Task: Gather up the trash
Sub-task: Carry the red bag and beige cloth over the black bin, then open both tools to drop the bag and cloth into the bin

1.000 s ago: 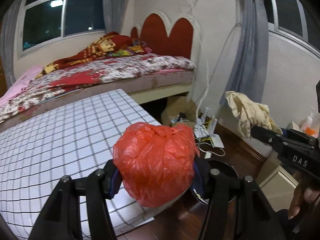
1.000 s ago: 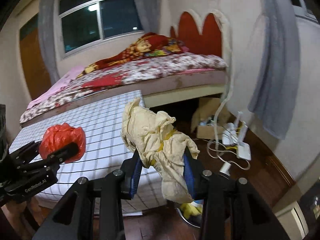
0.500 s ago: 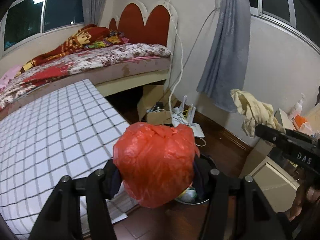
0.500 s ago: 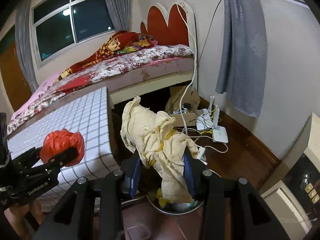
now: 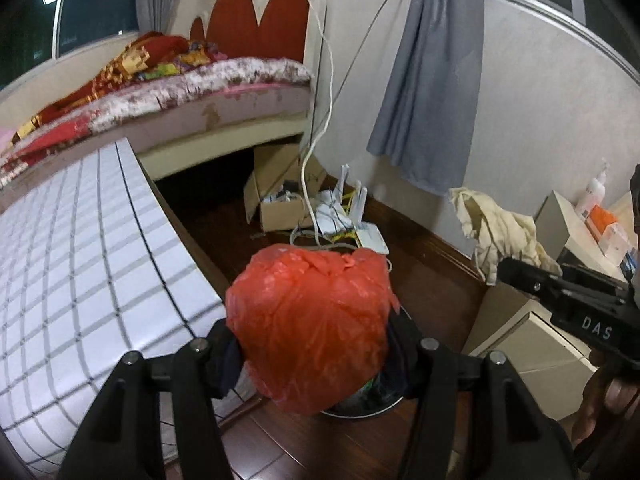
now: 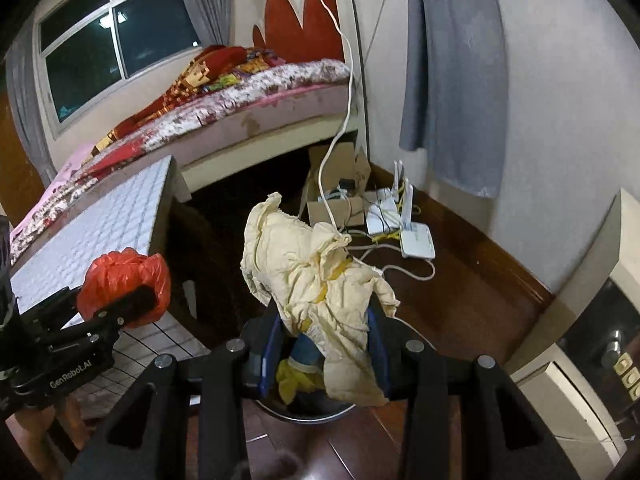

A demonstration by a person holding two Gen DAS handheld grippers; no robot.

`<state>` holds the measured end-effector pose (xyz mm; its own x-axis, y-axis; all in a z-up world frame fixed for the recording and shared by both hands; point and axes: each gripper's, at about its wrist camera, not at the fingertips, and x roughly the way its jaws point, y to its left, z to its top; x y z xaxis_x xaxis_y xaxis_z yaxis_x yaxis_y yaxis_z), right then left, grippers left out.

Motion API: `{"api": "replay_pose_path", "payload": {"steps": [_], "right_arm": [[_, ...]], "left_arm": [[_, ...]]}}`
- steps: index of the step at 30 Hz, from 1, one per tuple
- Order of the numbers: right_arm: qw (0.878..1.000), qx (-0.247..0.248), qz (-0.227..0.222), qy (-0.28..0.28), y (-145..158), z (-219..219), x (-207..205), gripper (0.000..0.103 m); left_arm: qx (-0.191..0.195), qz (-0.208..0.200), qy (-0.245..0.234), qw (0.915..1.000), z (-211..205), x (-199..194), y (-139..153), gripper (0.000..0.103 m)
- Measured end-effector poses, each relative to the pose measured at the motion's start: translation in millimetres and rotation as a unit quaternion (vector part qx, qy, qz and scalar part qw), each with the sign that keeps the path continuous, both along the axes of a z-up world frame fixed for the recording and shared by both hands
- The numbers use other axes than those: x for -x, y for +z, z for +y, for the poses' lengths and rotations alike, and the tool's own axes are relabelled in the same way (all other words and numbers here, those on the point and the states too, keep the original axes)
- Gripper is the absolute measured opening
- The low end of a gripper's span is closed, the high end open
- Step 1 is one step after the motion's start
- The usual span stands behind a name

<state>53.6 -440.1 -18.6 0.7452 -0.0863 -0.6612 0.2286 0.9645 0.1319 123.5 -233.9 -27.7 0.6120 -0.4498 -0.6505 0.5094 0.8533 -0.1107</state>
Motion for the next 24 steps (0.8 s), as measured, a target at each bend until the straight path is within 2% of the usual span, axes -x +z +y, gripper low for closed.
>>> {"api": "replay_pose_path", "payload": {"steps": [14,24], "right_arm": [[0.995,-0.019,0.083,0.043,-92.2,-19.4,-45.3,0.041],[0.989,-0.019,0.124,0.080,-134.9,-25.9,-66.4,0.041]], "left_arm": [[-0.033,0.076,0.009,0.9965,-28.7,-18.6,-77.3,0.060],[-0.062,0.095,0.012,0.9935,-41.8,-26.5,-106.3,0.060]]}}
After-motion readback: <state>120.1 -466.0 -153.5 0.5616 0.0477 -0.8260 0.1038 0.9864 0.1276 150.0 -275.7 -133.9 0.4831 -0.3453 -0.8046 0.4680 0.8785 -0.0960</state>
